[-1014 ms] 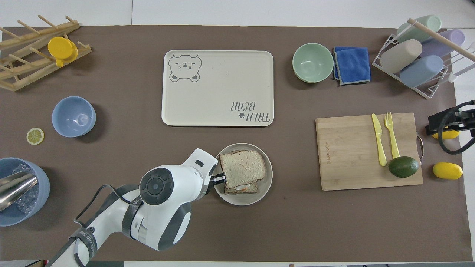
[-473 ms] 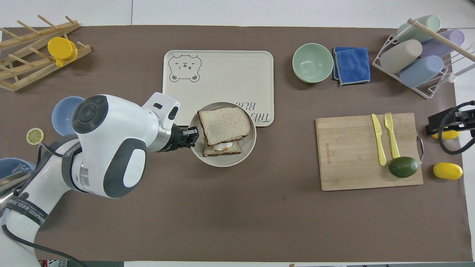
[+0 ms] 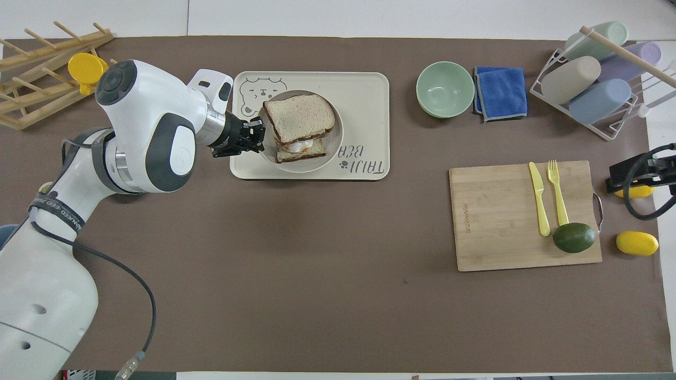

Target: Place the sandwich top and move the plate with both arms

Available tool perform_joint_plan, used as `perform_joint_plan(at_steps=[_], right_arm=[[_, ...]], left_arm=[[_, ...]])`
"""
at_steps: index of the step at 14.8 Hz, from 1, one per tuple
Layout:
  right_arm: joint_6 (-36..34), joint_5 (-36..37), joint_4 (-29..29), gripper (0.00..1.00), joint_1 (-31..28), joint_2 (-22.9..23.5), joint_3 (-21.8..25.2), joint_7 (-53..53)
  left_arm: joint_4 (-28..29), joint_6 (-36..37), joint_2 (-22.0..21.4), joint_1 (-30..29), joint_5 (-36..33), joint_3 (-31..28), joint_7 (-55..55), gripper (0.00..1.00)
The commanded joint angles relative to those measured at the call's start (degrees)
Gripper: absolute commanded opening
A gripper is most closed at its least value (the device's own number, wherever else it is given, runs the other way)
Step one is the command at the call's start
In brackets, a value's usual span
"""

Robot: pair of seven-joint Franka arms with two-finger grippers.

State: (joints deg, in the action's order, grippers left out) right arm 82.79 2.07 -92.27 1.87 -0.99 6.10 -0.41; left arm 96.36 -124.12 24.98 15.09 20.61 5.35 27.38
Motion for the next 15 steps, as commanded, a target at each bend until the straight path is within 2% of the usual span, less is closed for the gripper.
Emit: perform_joint_plan(at_steps=[1,6,7,8,11,15], right_arm=[[-0.7,0.04,-0.37,1.0,-0.46,-0.59,-0.21,-1.26],[-0.7,0.12,-0.37,1.0,-0.46,-0.59,-0.21,-1.26],[-0.7,0.04,-0.37,1.0,-0.46,-0.59,-0.21,-1.26],[-0.62,0.12,-0.37,1.0,-0.46,-0.59,-0.21,-1.26],[-0.7,0.12,-0.37,1.0,-0.46,-0.59,-0.21,-1.26],[-0.7,0.04,-0.37,1.0,-0.46,-0.59,-0.21,-1.26]], left_arm=[[-5.4,-0.24,4.45,-0.41,-0.13,0.27,-0.75,0.0],[-4.61,-5.15,5.78,-0.15,-1.7,0.27,-3.63,0.0],[-3.65,-5.42,5.52,-0.06,-1.97,0.27,-5.22,0.08],[-3.46,-4.91,5.43,0.11,-1.97,0.19,-6.62,0.99],[-3.38,-2.88,3.85,-0.5,-1.97,0.19,-7.17,1.0],[-1.97,3.6,-4.39,-3.65,-2.5,-1.56,-6.9,1.0]])
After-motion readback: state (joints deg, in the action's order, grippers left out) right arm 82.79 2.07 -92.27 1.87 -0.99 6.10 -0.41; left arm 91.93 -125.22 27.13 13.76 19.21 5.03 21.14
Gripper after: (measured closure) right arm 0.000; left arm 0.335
